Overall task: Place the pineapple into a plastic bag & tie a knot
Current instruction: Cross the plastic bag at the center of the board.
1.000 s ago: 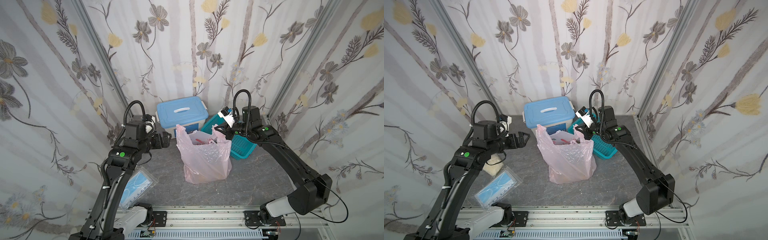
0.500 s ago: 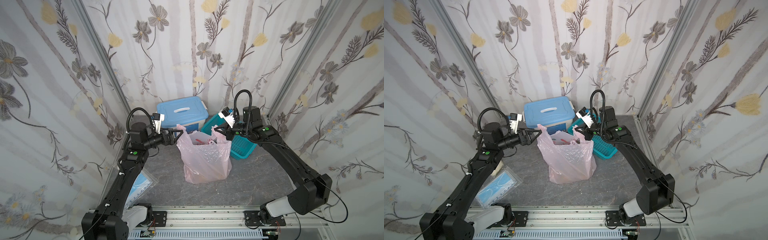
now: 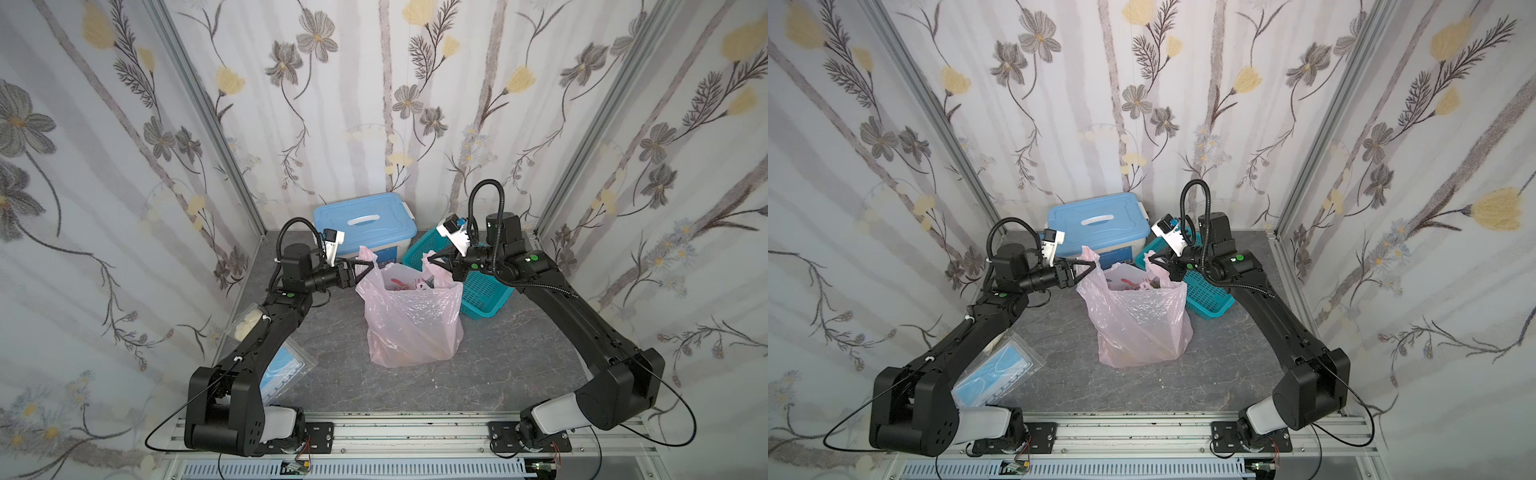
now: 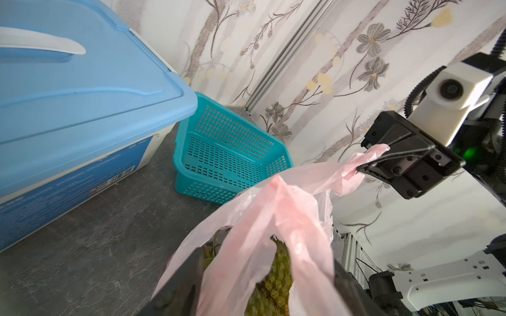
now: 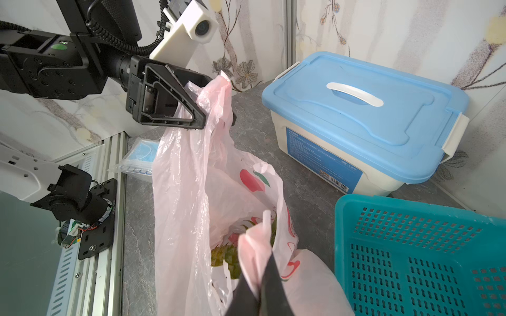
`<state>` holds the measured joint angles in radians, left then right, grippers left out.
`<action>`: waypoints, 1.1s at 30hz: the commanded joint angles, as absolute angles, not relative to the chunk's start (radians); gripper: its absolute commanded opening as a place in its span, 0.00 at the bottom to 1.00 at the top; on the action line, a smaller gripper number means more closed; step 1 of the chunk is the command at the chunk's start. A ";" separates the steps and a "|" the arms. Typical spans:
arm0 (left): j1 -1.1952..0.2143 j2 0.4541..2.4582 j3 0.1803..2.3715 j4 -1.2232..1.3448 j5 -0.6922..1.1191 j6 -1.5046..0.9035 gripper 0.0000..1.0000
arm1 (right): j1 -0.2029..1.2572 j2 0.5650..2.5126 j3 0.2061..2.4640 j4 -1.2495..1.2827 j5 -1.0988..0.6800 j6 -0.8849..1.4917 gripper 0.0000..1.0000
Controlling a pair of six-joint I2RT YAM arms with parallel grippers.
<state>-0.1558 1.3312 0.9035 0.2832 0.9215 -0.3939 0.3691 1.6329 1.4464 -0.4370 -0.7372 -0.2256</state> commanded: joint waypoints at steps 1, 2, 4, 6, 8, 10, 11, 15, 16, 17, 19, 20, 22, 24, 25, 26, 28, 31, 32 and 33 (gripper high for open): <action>-0.159 1.312 0.882 0.356 0.962 -0.414 0.42 | 0.369 1.624 1.457 -0.385 -0.746 -0.222 0.00; -0.160 1.304 0.874 0.352 0.963 -0.408 0.36 | 0.369 1.622 1.458 -0.385 -0.745 -0.223 0.00; -0.165 1.290 0.862 0.344 0.968 -0.407 0.16 | 0.369 1.621 1.460 -0.388 -0.742 -0.224 0.00; -0.179 1.272 0.860 0.341 0.954 -0.406 0.05 | 0.370 1.617 1.469 -0.398 -0.741 -0.225 0.00; -0.213 1.263 0.873 0.324 0.910 -0.386 0.05 | 0.375 1.614 1.488 -0.419 -0.733 -0.236 0.00; -0.260 1.263 0.918 0.255 0.850 -0.331 0.03 | 0.397 1.610 1.519 -0.459 -0.727 -0.277 0.00; -0.279 1.263 0.942 0.220 0.827 -0.310 0.03 | 0.411 1.606 1.533 -0.474 -0.732 -0.298 0.00; -0.353 1.275 1.024 0.153 0.756 -0.265 0.03 | 0.485 1.557 1.531 -0.495 -0.827 -0.419 0.00; -0.377 1.285 1.037 0.145 0.746 -0.251 0.03 | 0.501 1.550 1.517 -0.485 -0.865 -0.447 0.00; -0.396 1.297 1.058 0.132 0.752 -0.225 0.04 | 0.514 1.548 1.510 -0.478 -0.892 -0.465 0.00; -0.426 1.324 1.090 0.096 0.770 -0.168 0.05 | 0.522 1.558 1.502 -0.438 -0.933 -0.465 0.00; -0.431 1.335 1.094 0.096 0.783 -0.154 0.07 | 0.522 1.568 1.503 -0.418 -0.942 -0.455 0.00; -0.435 1.356 1.093 0.108 0.810 -0.132 0.09 | 0.522 1.608 1.520 -0.392 -0.966 -0.451 0.00; -0.436 1.377 1.094 0.130 0.840 -0.118 0.11 | 0.522 1.662 1.545 -0.390 -0.978 -0.446 0.00; -0.437 1.384 1.093 0.139 0.856 -0.108 0.12 | 0.520 1.685 1.561 -0.390 -0.982 -0.440 0.00; -0.440 1.390 1.094 0.140 0.874 -0.094 0.14 | 0.520 1.706 1.575 -0.388 -0.985 -0.436 0.00; -0.445 1.399 1.100 0.128 0.896 -0.054 0.20 | 0.518 1.738 1.600 -0.385 -0.985 -0.428 0.00; -0.445 1.400 1.098 0.125 0.932 -0.025 0.34 | 0.506 1.759 1.614 -0.368 -0.966 -0.413 0.00; -0.445 1.397 1.097 0.121 0.944 -0.013 0.38 | 0.499 1.765 1.614 -0.365 -0.959 -0.409 0.00; -0.444 1.392 1.094 0.111 0.949 0.000 0.43 | 0.491 1.766 1.612 -0.365 -0.953 -0.405 0.00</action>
<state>-0.4431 1.3987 1.0885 0.1085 0.8806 -0.0769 0.5041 1.7561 1.6032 -0.4362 -0.9268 -0.4091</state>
